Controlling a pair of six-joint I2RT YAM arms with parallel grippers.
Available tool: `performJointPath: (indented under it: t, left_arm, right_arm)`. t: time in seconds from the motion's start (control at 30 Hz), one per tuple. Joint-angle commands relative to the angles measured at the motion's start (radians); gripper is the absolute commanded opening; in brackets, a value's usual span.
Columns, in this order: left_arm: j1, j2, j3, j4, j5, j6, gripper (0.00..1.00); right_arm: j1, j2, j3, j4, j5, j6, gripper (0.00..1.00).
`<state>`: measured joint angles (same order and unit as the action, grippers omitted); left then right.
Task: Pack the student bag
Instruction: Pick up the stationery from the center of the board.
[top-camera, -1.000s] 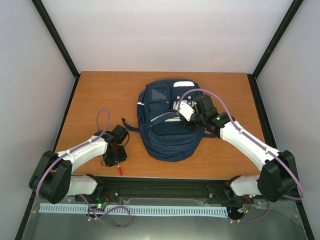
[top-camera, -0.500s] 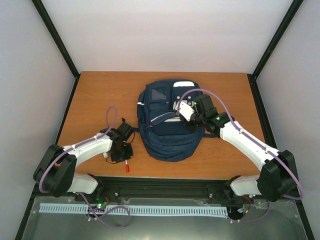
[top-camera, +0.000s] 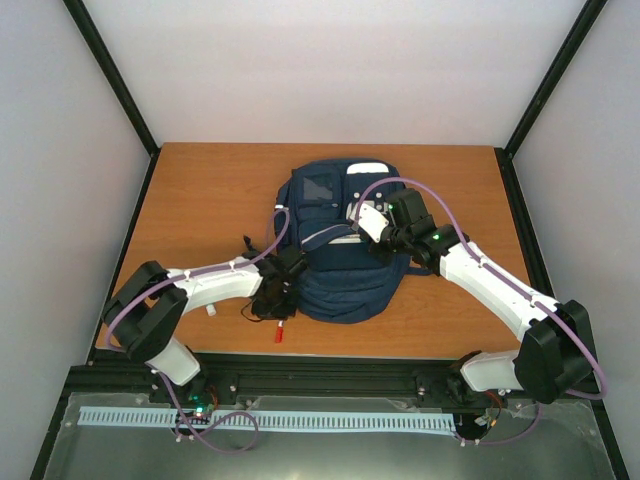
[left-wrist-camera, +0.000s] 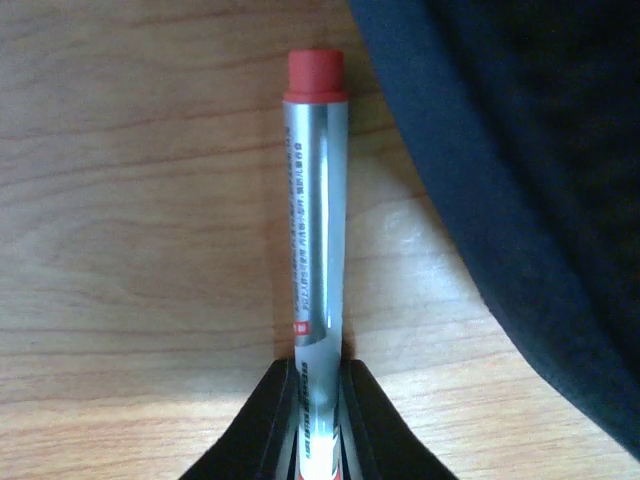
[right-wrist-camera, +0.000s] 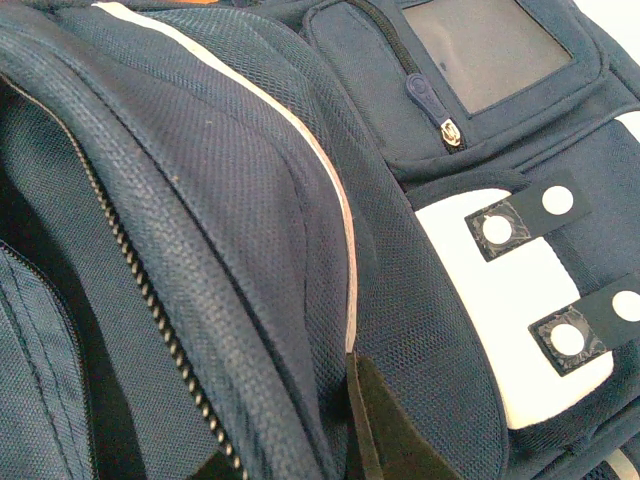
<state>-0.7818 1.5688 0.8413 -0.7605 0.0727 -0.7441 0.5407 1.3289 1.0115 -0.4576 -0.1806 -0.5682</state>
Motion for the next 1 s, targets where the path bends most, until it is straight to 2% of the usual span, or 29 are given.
performJointPath:
  t: [0.0, 0.1, 0.13, 0.17, 0.2, 0.27, 0.4, 0.57, 0.8, 0.97]
  left_arm:
    - [-0.041, 0.046, 0.009, -0.09, -0.096, 0.054, 0.09]
    - [-0.042, 0.039, 0.009, -0.129, -0.121, 0.056, 0.1]
    - [-0.042, 0.037, 0.01, -0.141, -0.128, 0.058, 0.14]
    - [-0.042, 0.038, 0.013, -0.153, -0.135, 0.06, 0.2]
    - [-0.042, 0.038, 0.016, -0.166, -0.142, 0.06, 0.35]
    - [-0.042, 0.04, 0.025, -0.181, -0.164, 0.061, 0.39]
    - [-0.042, 0.047, 0.044, -0.194, -0.22, 0.056, 0.31]
    - [-0.042, 0.052, 0.042, -0.173, -0.22, 0.057, 0.19]
    - [-0.042, 0.02, 0.062, -0.206, -0.259, 0.045, 0.1]
    - [-0.042, -0.037, 0.138, -0.288, -0.333, 0.056, 0.01]
  right_arm:
    - [0.004, -0.006, -0.003, 0.047, -0.055, 0.002, 0.07]
    - [0.003, -0.008, -0.003, 0.046, -0.058, 0.002, 0.07]
    - [0.004, -0.01, -0.002, 0.046, -0.056, 0.002, 0.07]
    - [0.004, -0.01, -0.003, 0.046, -0.056, 0.003, 0.07]
    - [0.003, -0.01, -0.002, 0.046, -0.057, 0.003, 0.07]
    - [0.003, -0.01, -0.002, 0.047, -0.056, 0.003, 0.07]
    - [0.002, -0.01, -0.001, 0.045, -0.055, 0.002, 0.07]
    - [0.001, -0.012, -0.003, 0.045, -0.057, 0.005, 0.07]
    - [-0.001, -0.011, -0.002, 0.047, -0.061, 0.006, 0.07]
    - [-0.001, -0.019, -0.002, 0.052, -0.057, 0.011, 0.07]
